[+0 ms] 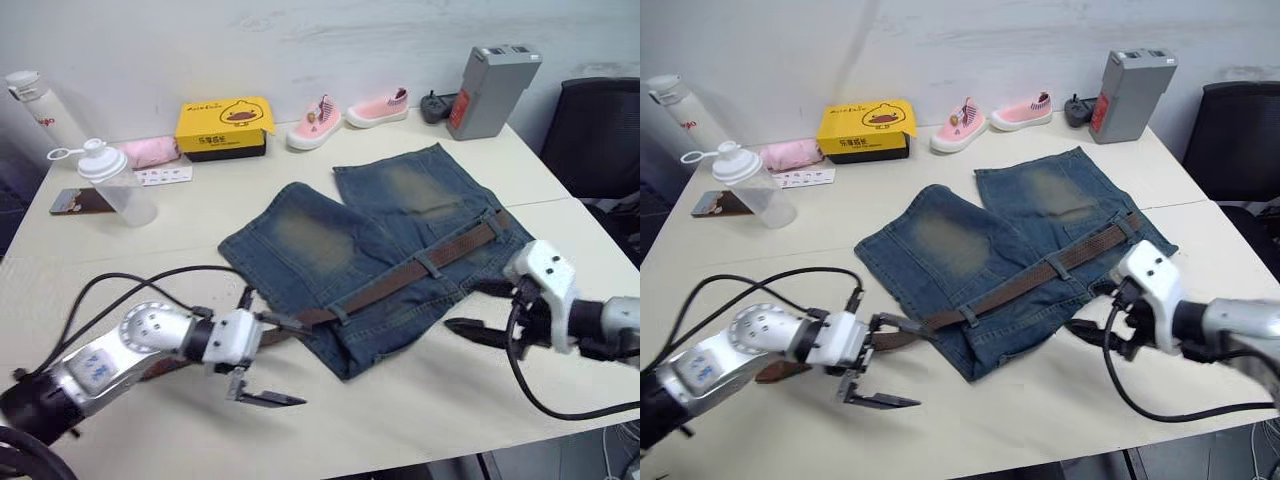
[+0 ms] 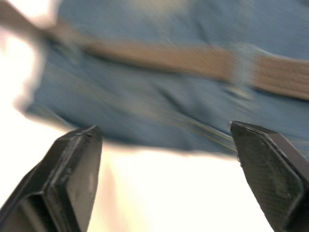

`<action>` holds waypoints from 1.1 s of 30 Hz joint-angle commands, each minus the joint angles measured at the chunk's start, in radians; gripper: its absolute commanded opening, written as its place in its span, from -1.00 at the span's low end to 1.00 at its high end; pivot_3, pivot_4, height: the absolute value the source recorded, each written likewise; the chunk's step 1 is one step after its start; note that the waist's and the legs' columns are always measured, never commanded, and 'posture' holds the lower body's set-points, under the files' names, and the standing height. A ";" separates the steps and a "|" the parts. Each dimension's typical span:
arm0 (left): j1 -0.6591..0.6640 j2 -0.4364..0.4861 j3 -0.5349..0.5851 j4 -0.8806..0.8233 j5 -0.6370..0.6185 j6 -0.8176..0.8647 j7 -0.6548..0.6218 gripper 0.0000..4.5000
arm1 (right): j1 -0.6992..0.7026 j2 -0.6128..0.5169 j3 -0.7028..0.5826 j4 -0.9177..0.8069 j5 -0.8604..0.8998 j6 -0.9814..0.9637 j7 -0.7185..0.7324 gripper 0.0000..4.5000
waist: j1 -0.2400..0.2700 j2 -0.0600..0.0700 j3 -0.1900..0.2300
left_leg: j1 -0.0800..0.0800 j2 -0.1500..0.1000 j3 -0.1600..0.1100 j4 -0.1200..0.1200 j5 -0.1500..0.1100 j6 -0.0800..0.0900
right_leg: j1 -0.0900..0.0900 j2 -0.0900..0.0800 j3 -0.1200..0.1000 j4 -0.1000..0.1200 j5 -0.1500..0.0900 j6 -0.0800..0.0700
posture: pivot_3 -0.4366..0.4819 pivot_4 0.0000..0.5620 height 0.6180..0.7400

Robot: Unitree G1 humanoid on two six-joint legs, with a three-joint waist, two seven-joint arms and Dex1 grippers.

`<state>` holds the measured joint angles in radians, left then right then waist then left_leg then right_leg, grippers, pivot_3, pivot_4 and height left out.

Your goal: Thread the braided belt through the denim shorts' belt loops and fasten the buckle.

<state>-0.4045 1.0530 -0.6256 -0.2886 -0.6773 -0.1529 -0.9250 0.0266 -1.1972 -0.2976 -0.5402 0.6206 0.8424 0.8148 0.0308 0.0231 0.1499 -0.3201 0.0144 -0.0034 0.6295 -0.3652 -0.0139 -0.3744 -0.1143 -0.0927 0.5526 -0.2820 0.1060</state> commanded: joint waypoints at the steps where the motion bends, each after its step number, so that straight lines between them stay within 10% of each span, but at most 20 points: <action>1: -0.053 -0.112 0.034 0.036 0.084 0.082 -0.058 1.00 | 0.001 -0.098 0.139 0.175 -0.301 -0.312 0.058 0.98 | -0.005 -0.006 -0.002 | 0.000 0.000 0.002 0.000 0.002 -0.003 | 0.001 0.000 0.001 0.000 0.002 0.004 | -0.05 -0.47 0.99; 9: -0.139 -0.469 -0.013 0.287 0.463 0.029 -0.053 1.00 | -0.255 -0.056 0.432 0.566 -0.782 -0.740 -0.039 0.98 | -0.007 -0.001 -0.001 | 0.001 0.000 0.012 0.000 0.006 -0.004 | -0.001 0.001 0.009 -0.002 0.007 0.013 | -0.05 -0.47 0.99; 16: -0.141 -0.605 -0.018 0.428 0.685 0.006 0.001 1.00 | -0.426 0.090 0.550 0.732 -0.966 -0.842 -0.066 0.98 | -0.011 -0.008 -0.005 | 0.003 0.001 0.014 0.001 0.007 -0.005 | 0.000 0.002 0.012 -0.002 0.010 0.013 | -0.05 -0.47 0.99; 21: -0.107 -0.572 0.036 0.444 0.723 -0.009 -0.004 0.24 | -0.555 0.213 0.613 0.906 -1.055 -0.924 -0.094 1.00 | -0.026 -0.016 -0.012 | 0.005 0.001 0.014 0.003 0.007 -0.006 | 0.002 0.001 0.013 -0.001 0.012 0.012 | -0.05 -0.47 0.99; 28: -0.077 -0.532 0.113 0.426 0.722 0.011 -0.001 -0.93 | -0.598 0.273 0.610 1.018 -1.074 -0.991 -0.089 -0.18 | -0.036 -0.013 -0.017 | 0.006 0.002 0.014 0.002 0.007 -0.006 | 0.002 0.001 0.013 0.002 0.012 0.010 | -0.05 -0.47 0.99; 33: -0.081 -0.490 0.166 0.483 0.732 -0.025 -0.006 -0.94 | -0.573 0.280 0.581 0.955 -1.033 -0.980 -0.036 -0.98 | -0.036 -0.010 -0.019 | 0.006 0.002 0.014 0.002 0.007 -0.005 | 0.000 0.001 0.014 0.004 0.012 0.010 | -0.05 -0.47 0.99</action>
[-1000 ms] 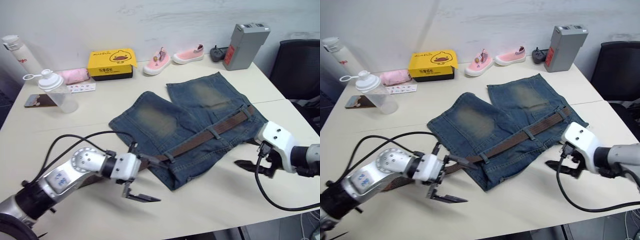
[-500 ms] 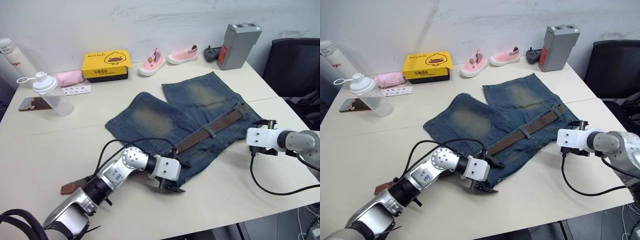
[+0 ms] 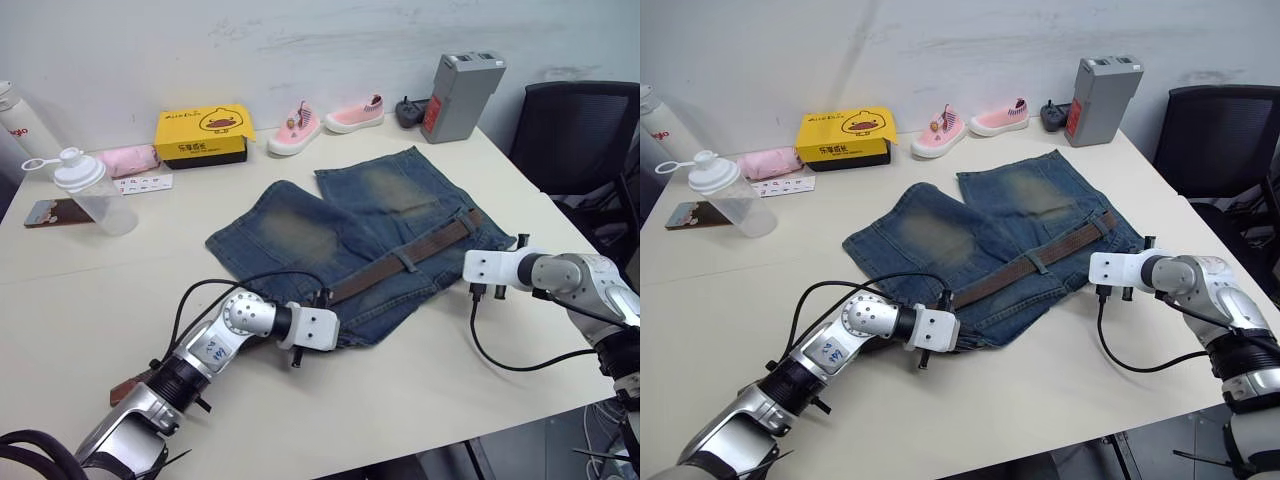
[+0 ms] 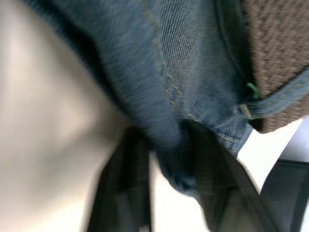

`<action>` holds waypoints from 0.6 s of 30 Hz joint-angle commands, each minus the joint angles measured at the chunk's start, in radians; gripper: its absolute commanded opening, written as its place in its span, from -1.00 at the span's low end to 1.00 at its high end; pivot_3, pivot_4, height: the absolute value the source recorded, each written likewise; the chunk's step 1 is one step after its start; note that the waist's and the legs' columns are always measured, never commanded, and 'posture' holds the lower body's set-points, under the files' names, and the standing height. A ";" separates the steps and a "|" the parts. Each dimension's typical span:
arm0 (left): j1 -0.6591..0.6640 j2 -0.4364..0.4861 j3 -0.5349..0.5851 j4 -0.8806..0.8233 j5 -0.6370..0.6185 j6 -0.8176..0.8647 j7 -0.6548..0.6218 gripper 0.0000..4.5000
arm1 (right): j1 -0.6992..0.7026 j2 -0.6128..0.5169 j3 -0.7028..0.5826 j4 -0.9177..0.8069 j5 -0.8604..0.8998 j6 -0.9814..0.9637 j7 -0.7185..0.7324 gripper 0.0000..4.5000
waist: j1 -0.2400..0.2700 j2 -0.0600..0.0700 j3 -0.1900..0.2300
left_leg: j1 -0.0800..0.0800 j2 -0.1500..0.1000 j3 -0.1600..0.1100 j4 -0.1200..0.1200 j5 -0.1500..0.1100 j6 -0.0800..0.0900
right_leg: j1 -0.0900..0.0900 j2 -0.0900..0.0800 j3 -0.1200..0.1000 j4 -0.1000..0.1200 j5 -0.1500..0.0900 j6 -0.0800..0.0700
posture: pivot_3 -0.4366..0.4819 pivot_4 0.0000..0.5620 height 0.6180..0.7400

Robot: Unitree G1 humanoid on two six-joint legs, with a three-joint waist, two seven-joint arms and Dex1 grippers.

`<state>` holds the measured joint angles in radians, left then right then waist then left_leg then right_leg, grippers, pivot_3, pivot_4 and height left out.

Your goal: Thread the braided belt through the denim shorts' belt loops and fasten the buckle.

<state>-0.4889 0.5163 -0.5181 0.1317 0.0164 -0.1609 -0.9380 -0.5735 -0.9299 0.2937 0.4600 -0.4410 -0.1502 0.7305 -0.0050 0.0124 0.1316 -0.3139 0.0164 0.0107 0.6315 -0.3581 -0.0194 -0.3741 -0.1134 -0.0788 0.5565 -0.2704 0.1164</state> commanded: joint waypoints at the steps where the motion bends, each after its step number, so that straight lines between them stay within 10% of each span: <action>1: -0.005 0.063 0.071 0.091 0.042 -0.039 0.005 -0.94 | 0.045 0.011 -0.019 -0.088 0.053 0.032 0.079 -0.98 | 0.000 0.001 -0.001 | 0.000 0.000 0.000 0.000 0.000 0.000 | 0.000 0.000 0.000 0.000 0.000 0.000 | -0.05 -0.47 0.99; 9: -0.070 0.227 0.154 0.434 0.062 -0.303 -0.048 -0.94 | 0.236 0.073 -0.086 -0.661 0.219 0.419 0.249 -0.98 | 0.001 0.005 -0.002 | 0.000 0.003 -0.002 -0.001 0.000 0.000 | -0.002 0.004 -0.002 0.003 -0.001 -0.003 | -0.05 -0.47 0.99; 18: -0.010 0.230 0.192 0.468 0.038 -0.383 -0.074 -0.94 | 0.281 0.136 -0.091 -0.685 0.143 0.521 0.126 -0.98 | 0.005 0.010 -0.003 | 0.000 0.000 -0.002 -0.001 -0.003 0.002 | -0.004 0.003 -0.001 0.003 -0.002 -0.003 | -0.05 -0.47 0.99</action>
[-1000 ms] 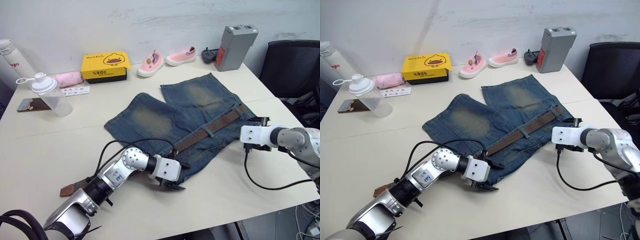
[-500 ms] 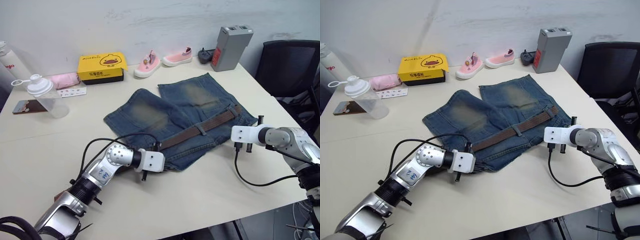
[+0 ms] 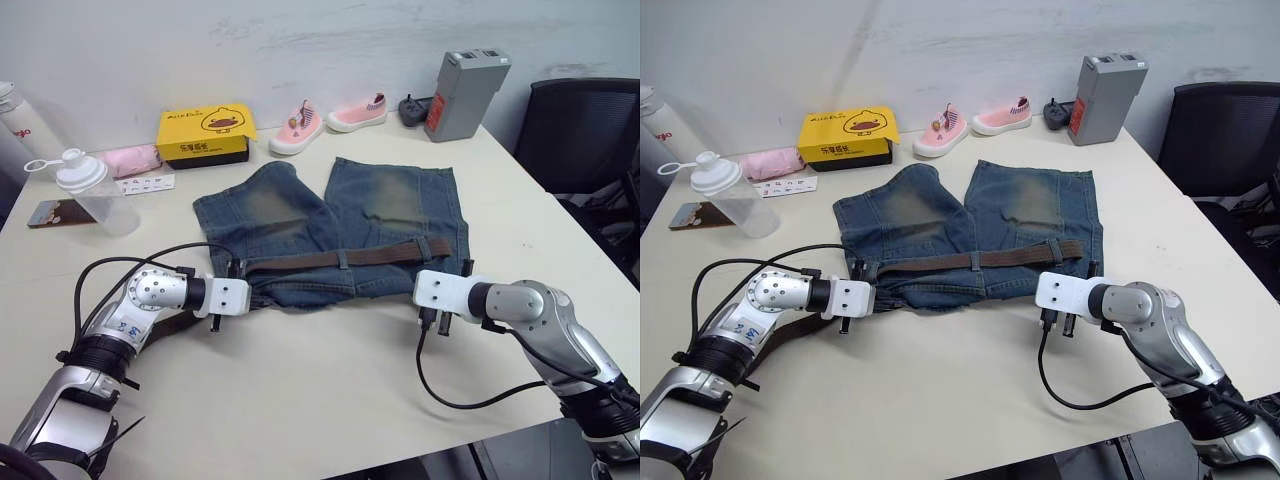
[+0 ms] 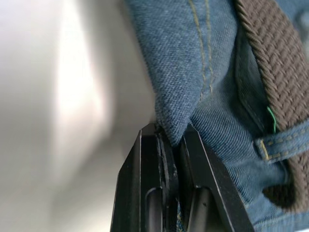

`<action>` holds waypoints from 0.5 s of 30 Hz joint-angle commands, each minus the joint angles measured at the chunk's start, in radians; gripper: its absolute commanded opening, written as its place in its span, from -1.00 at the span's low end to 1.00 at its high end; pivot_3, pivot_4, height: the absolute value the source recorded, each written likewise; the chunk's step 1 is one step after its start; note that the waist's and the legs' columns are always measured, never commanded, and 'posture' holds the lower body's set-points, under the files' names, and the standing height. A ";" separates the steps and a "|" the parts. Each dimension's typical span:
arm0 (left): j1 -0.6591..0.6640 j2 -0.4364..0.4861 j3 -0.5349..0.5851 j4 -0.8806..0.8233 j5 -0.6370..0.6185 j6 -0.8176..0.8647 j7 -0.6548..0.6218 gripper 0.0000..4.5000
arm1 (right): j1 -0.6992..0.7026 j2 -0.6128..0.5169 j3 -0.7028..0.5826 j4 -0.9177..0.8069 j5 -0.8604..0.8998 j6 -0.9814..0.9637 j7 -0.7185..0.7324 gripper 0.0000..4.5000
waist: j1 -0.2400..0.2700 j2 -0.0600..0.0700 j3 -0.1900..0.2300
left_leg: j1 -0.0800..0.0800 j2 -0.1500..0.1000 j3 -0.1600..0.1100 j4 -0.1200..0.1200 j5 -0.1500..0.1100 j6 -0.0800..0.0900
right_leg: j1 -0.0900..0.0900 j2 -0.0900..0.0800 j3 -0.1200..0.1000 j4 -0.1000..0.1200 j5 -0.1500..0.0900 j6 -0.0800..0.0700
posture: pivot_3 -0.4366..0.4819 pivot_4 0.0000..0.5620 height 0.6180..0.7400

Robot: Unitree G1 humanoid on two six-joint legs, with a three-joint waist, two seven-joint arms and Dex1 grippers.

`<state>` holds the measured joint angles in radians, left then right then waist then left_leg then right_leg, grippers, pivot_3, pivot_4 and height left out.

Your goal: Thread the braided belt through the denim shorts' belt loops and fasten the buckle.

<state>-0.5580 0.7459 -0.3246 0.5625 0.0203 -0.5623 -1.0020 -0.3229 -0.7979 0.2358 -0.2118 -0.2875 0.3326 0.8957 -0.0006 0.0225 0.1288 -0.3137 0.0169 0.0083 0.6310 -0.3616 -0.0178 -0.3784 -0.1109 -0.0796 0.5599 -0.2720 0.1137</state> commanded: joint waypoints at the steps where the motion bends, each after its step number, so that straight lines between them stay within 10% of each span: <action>1: 0.063 -0.008 0.003 0.037 0.034 0.019 -0.002 -0.94 | 0.040 0.008 -0.038 -0.016 -0.005 0.048 -0.046 -0.98 | 0.001 0.001 -0.001 | 0.000 0.000 0.000 0.000 0.000 0.001 | 0.000 0.000 0.000 0.000 0.000 0.000 | -0.05 -0.47 0.99; 6: 0.081 -0.044 0.029 0.030 0.047 0.030 0.030 -0.94 | 0.084 0.023 -0.062 -0.046 0.001 0.074 -0.097 -0.98 | 0.009 0.001 -0.002 | -0.001 -0.001 0.001 0.001 -0.001 0.002 | 0.002 -0.001 -0.001 0.000 0.000 0.001 | -0.05 -0.47 0.99; 8: 0.081 -0.058 0.044 0.027 0.031 0.048 0.033 -0.49 | 0.093 0.018 -0.064 -0.053 0.004 0.075 -0.100 -1.00 | 0.013 0.001 -0.002 | -0.001 -0.002 0.001 0.001 -0.001 0.002 | 0.002 -0.001 0.000 0.000 0.001 0.002 | -0.05 -0.47 0.99; 15: 0.121 -0.043 0.128 -0.154 -0.131 0.191 -0.067 0.71 | 0.130 0.002 -0.178 -0.149 0.095 0.157 -0.076 0.30 | 0.023 0.000 -0.002 | -0.001 -0.002 0.001 0.001 -0.001 0.002 | 0.001 -0.001 -0.001 -0.001 0.001 0.002 | -0.05 -0.47 0.99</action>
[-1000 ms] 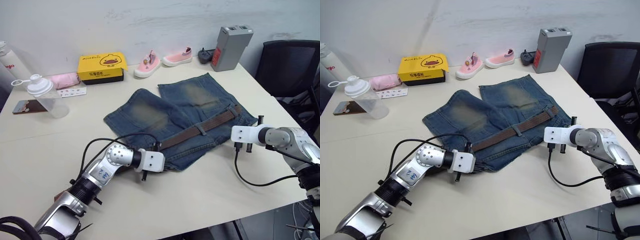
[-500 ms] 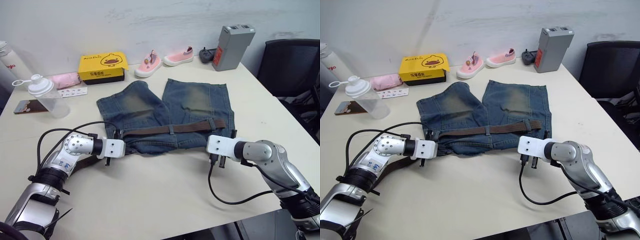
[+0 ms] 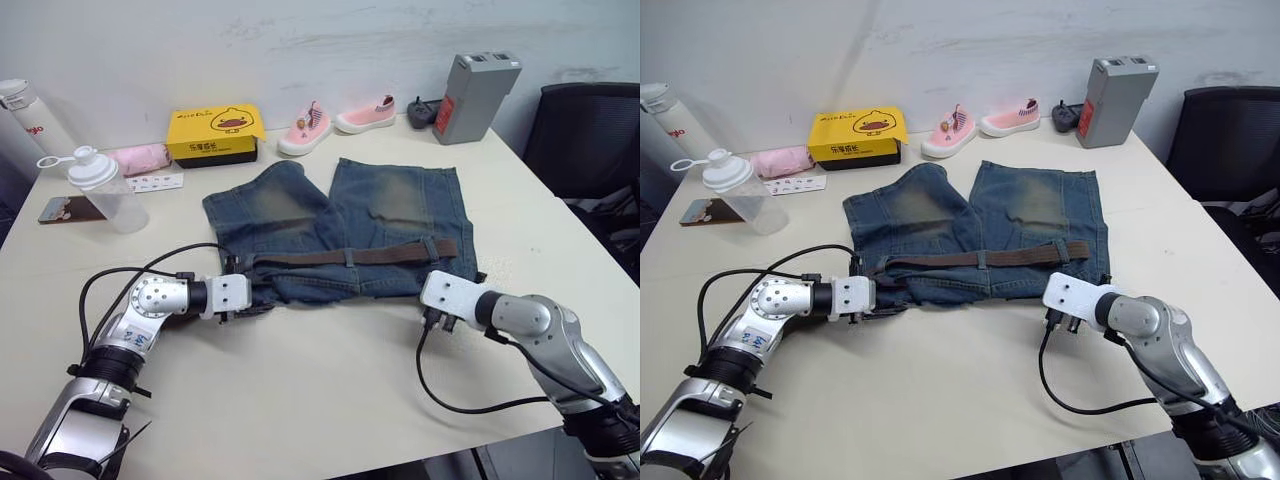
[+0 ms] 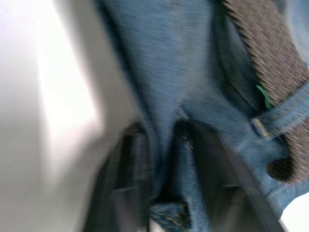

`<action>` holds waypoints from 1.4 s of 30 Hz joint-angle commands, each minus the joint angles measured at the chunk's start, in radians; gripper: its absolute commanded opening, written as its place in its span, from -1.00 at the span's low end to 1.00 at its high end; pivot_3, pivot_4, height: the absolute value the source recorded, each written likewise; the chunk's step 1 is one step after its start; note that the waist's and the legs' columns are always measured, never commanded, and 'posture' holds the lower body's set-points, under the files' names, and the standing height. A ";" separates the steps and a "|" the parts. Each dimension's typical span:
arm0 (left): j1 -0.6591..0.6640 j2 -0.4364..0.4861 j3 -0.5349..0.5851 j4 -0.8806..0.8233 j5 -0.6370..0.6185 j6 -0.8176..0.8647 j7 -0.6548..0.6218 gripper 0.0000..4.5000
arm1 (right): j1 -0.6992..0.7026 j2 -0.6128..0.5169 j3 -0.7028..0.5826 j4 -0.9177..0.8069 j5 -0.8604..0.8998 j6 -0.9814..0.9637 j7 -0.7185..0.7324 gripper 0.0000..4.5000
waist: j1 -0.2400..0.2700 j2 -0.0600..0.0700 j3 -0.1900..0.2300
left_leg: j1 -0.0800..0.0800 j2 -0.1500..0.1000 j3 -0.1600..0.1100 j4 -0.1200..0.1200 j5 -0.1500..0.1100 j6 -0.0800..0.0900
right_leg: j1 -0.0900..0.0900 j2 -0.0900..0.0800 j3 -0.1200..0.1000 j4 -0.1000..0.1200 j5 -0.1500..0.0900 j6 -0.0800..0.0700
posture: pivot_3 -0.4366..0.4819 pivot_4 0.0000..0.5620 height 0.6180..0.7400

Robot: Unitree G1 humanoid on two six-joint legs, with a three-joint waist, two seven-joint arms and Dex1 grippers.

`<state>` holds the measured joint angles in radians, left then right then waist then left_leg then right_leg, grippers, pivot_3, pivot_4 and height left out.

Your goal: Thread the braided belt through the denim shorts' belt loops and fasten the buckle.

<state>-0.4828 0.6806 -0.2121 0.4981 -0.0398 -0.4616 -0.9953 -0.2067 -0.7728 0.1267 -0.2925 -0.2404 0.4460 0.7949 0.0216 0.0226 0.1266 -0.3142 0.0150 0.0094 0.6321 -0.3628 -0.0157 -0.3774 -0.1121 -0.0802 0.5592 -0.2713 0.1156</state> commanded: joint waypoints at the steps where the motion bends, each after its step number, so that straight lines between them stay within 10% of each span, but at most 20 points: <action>1: 0.058 0.028 0.028 -0.129 -0.097 0.125 -0.090 0.95 | 0.017 -0.028 -0.084 -0.082 0.060 0.053 0.030 0.59 | 0.001 0.000 0.000 | 0.000 0.000 0.000 0.000 0.000 0.000 | -0.001 0.000 0.000 0.000 0.000 0.000 | -0.05 -0.47 0.99; 3: 0.092 0.046 0.058 -0.241 -0.166 0.232 -0.116 1.00 | 0.019 -0.032 -0.128 -0.121 0.106 0.085 0.048 0.98 | 0.000 0.000 0.002 | -0.001 0.000 0.000 0.001 0.000 0.000 | -0.002 0.000 0.000 0.000 0.000 0.000 | -0.05 -0.47 0.99; 15: 0.143 0.021 0.192 -0.534 -0.348 0.652 -0.028 1.00 | -0.080 0.087 -0.271 -0.170 0.334 0.264 -0.036 0.98 | 0.002 -0.001 0.006 | -0.001 0.000 -0.004 0.000 0.000 0.000 | -0.001 0.000 -0.001 0.000 0.000 0.000 | -0.05 -0.47 0.99; 22: 0.142 -0.004 0.197 -0.572 -0.342 0.697 -0.005 1.00 | -0.083 0.079 -0.244 -0.156 0.351 0.250 -0.051 0.98 | -0.024 0.005 0.019 | -0.011 -0.039 -0.077 -0.011 0.022 0.005 | 0.035 -0.043 -0.071 -0.005 -0.009 0.014 | -0.05 -0.47 0.99; 38: 0.124 -0.032 0.213 -0.580 -0.347 0.737 0.016 1.00 | -0.058 0.062 -0.251 -0.135 0.374 0.215 -0.090 0.98 | 0.001 0.006 0.026 | -0.006 -0.033 -0.066 -0.005 0.021 -0.001 | 0.030 -0.037 -0.060 -0.004 -0.008 0.014 | -0.05 -0.47 0.99; 42: 0.119 -0.037 0.210 -0.581 -0.343 0.740 0.018 1.00 | -0.067 0.059 -0.255 -0.094 0.385 0.214 -0.095 0.98 | -0.025 0.002 0.028 | -0.011 -0.057 -0.104 -0.017 0.034 0.006 | 0.053 -0.064 -0.104 -0.006 -0.016 0.029 | -0.05 -0.47 0.99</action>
<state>-0.3502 0.6421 -0.0353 -0.0634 -0.3674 0.2826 -0.9806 -0.2575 -0.7101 -0.0987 -0.3829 0.1278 0.6608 0.7087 -0.0034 0.0250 0.1549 -0.3239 -0.0487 -0.1023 0.6117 -0.3237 -0.0095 -0.3231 -0.1839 -0.1907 0.5547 -0.2892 0.1481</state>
